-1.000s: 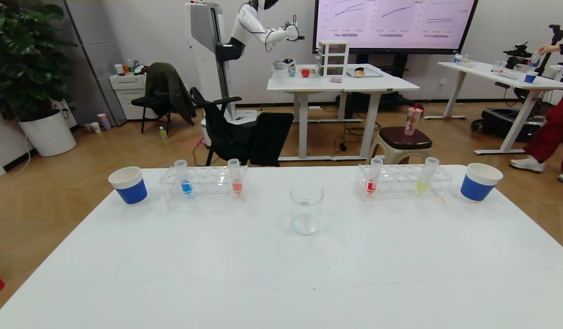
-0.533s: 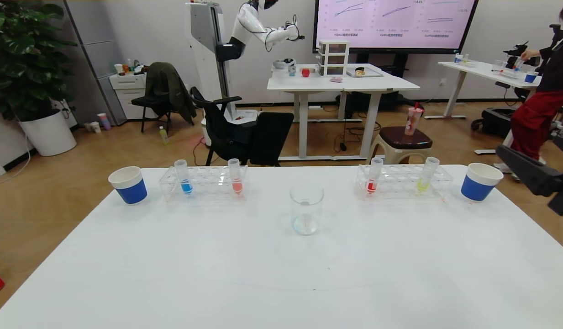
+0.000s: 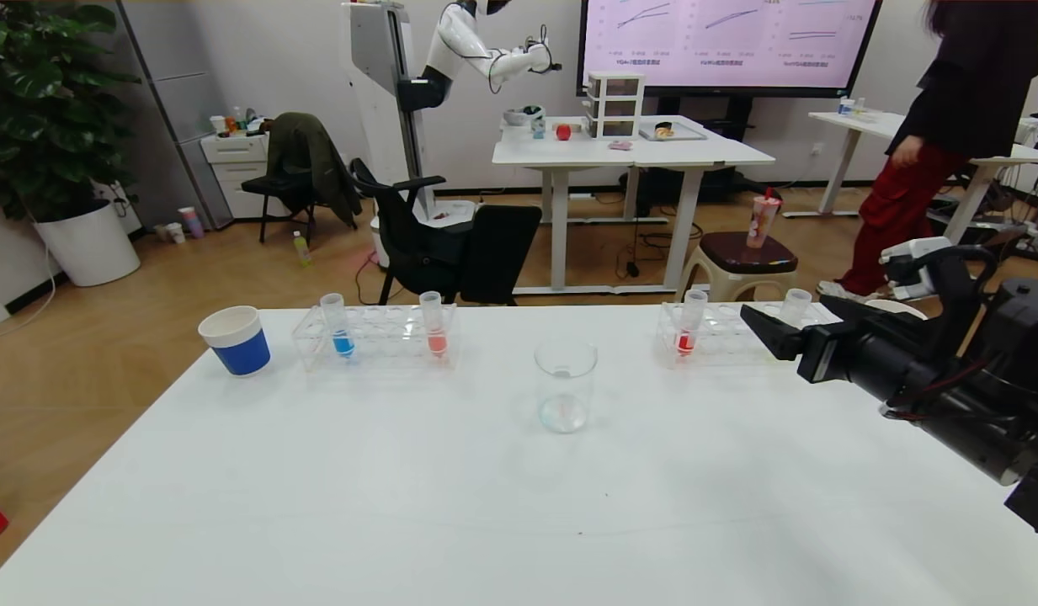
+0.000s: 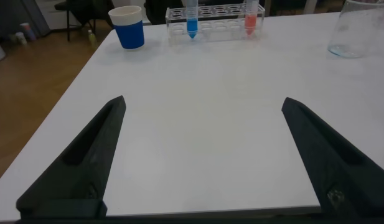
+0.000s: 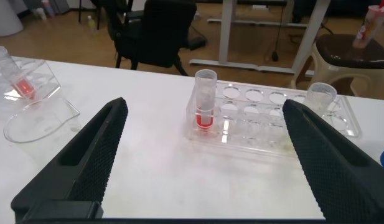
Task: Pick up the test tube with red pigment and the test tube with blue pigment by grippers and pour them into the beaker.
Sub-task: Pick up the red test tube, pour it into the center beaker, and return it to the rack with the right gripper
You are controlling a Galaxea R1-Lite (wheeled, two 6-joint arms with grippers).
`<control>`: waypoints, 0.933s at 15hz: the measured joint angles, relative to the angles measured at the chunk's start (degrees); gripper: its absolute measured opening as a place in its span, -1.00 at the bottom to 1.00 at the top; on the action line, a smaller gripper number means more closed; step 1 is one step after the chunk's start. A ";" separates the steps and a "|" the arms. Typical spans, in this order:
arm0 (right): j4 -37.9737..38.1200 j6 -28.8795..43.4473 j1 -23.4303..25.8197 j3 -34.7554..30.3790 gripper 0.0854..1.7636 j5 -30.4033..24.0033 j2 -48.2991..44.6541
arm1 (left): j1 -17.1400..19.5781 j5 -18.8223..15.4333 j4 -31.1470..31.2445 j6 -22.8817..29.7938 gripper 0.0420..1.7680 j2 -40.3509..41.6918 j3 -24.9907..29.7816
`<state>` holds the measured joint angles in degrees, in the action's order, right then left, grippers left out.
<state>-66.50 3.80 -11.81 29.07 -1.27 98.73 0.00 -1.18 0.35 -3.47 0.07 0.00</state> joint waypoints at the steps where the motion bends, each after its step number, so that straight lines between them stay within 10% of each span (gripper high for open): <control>1: -3.18 -0.01 -0.28 0.11 0.97 -0.02 2.43 | 0.00 -0.02 -0.02 -0.02 0.98 0.00 0.00; 6: -20.15 -0.30 -2.10 0.37 0.97 0.48 14.69 | 0.00 -0.02 -0.02 -0.02 0.98 0.00 0.00; 14: -20.74 -0.33 -2.77 14.77 0.97 7.59 29.99 | 0.00 -0.05 -0.02 -0.02 0.98 0.00 0.00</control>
<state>-87.24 3.47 -14.58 43.85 6.33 128.72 0.00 -1.23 0.33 -3.50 0.07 0.00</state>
